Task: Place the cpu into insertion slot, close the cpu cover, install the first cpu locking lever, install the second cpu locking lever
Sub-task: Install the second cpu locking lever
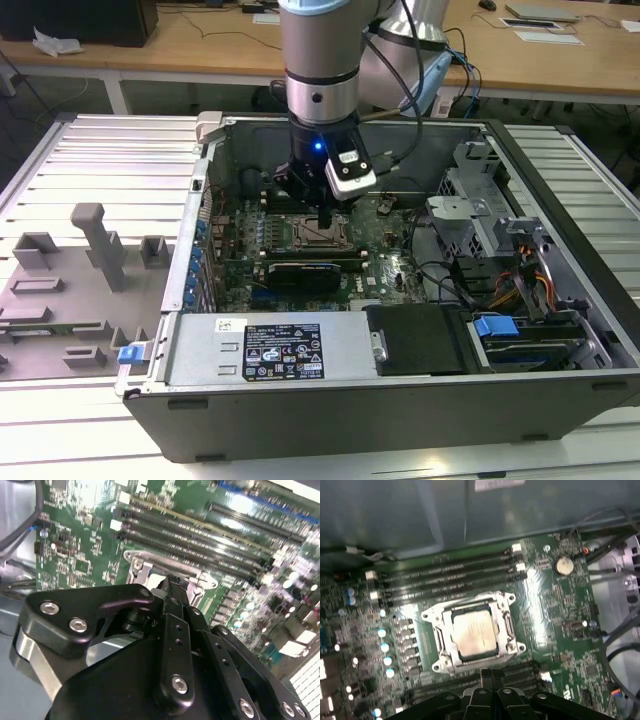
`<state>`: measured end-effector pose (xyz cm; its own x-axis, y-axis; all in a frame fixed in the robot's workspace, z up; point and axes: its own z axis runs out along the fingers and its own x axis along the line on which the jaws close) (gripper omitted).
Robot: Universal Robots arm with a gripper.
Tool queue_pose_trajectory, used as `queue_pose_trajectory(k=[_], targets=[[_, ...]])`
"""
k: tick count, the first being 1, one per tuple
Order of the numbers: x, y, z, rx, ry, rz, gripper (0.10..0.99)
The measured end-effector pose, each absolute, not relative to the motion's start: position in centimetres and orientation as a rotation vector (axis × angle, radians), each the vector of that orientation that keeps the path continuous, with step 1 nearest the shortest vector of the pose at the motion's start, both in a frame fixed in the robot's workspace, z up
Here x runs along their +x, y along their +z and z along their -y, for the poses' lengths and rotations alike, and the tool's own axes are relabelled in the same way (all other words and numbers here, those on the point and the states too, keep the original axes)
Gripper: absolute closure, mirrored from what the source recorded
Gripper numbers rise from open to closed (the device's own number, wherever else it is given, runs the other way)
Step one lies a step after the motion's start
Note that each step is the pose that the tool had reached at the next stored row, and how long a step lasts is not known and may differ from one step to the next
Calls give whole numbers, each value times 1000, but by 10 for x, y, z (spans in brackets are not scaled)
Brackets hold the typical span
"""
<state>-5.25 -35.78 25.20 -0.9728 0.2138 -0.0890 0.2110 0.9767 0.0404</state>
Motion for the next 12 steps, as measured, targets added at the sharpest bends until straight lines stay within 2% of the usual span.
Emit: queue_pose_trajectory(k=[12], targets=[[-62, 236, 365, 131, 64, -3048, 980]])
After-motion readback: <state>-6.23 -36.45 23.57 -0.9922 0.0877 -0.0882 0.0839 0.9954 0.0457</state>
